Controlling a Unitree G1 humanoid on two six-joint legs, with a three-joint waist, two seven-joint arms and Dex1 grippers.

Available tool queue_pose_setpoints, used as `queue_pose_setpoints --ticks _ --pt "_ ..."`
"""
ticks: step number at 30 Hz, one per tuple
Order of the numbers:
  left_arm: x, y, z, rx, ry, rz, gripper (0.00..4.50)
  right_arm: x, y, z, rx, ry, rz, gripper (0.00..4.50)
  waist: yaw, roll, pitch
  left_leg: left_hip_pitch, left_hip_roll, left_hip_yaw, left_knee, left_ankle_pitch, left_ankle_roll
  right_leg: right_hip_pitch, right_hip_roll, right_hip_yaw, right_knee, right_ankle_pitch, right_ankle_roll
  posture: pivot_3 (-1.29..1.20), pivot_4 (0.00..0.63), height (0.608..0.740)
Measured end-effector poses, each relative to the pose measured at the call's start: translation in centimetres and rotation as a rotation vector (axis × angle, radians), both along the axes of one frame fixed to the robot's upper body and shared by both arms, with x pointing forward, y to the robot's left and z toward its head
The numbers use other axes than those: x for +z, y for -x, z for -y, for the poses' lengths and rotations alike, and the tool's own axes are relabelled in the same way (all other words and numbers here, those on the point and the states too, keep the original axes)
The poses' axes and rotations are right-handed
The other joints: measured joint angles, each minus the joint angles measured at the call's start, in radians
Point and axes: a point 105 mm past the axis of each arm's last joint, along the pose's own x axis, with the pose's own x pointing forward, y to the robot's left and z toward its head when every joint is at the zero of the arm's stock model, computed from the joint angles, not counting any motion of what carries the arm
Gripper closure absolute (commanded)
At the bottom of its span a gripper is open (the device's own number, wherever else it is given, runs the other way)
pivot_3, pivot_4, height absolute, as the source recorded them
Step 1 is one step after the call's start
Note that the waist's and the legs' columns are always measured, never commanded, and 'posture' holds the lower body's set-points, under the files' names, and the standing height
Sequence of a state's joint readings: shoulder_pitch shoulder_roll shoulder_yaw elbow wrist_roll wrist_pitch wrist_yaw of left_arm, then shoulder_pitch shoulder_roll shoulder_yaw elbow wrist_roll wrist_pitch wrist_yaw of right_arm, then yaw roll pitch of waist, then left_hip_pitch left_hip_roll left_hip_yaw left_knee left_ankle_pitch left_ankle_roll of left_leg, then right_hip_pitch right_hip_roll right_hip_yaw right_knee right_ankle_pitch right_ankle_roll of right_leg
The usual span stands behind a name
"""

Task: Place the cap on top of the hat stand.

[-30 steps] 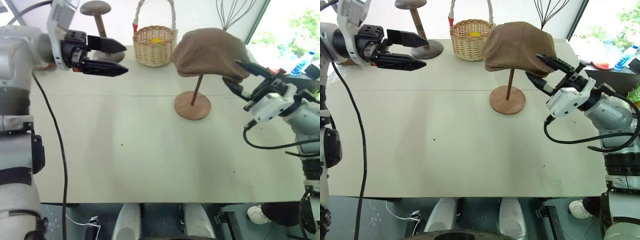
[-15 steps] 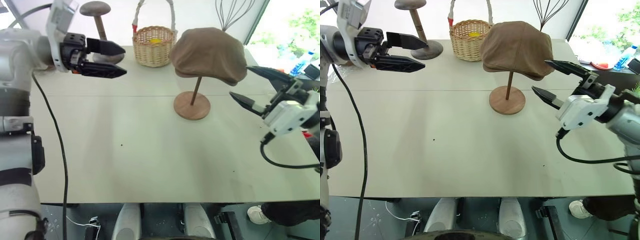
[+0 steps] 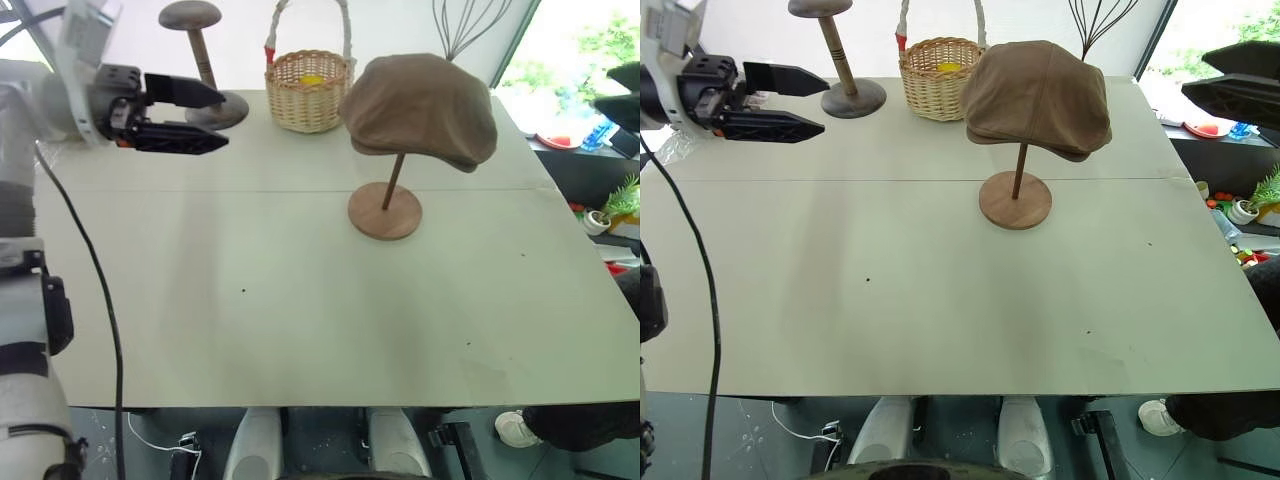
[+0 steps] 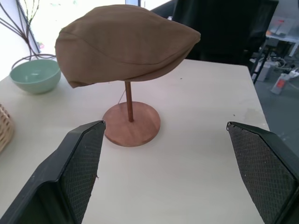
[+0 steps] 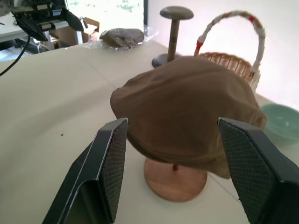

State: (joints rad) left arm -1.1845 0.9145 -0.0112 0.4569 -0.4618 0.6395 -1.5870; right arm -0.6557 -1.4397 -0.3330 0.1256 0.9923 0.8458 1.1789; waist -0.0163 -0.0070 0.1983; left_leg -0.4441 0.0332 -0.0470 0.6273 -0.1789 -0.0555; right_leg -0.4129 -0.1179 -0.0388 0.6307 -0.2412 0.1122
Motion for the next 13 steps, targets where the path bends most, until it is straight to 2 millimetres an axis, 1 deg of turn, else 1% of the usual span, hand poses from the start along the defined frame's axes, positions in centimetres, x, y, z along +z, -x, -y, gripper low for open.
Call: queue_pose_setpoints --ticks 1,2,3,5,8,13 --pt "0.0 0.0 0.0 0.002 -0.001 0.000 0.15 -0.5 -0.2 0.1 0.007 0.005 -0.032 0.60 0.000 0.000 0.000 -0.001 0.000 0.001 0.000 0.000 0.000 -0.001 0.000 0.000 0.000 0.000 0.000 0.00 0.150 0.728" --pt "0.0 0.0 -0.2 0.006 -0.003 0.001 0.15 -1.1 -0.3 0.1 0.023 0.014 -0.069 0.14 0.000 0.000 0.000 -0.001 0.000 0.001 0.000 0.000 0.000 -0.002 0.000 0.001 0.001 0.000 0.000 0.00 0.150 0.728" --pt "0.1 0.1 -0.4 0.013 -0.006 0.002 0.15 -1.6 -0.3 0.1 0.040 0.020 -0.098 0.03 0.000 0.001 0.000 -0.002 0.000 0.002 0.000 0.000 0.000 -0.003 0.000 0.002 0.001 0.000 0.000 0.00 0.150 0.728" --pt "0.3 0.2 -0.8 0.025 -0.013 0.006 0.15 -1.8 -0.2 0.1 0.064 0.034 -0.119 0.03 0.000 0.001 0.001 -0.002 0.000 0.004 -0.001 0.000 0.000 -0.005 0.000 0.004 0.002 0.000 0.001 0.00 0.150 0.728" --pt "0.4 0.4 -1.0 0.025 -0.019 0.006 0.15 -1.5 -0.1 0.1 0.086 0.078 -0.106 0.03 0.000 0.001 0.001 -0.002 0.000 0.007 -0.001 0.000 0.000 -0.006 0.000 0.006 0.003 0.000 0.001 0.00 0.150 0.728" --pt "0.4 0.5 -1.0 0.019 -0.023 0.012 0.15 -1.6 -0.4 0.6 0.058 0.117 -0.106 0.03 0.000 0.001 0.001 -0.002 0.000 0.011 0.000 0.000 0.000 -0.008 0.000 0.010 0.003 0.001 0.002 0.00 0.150 0.728"
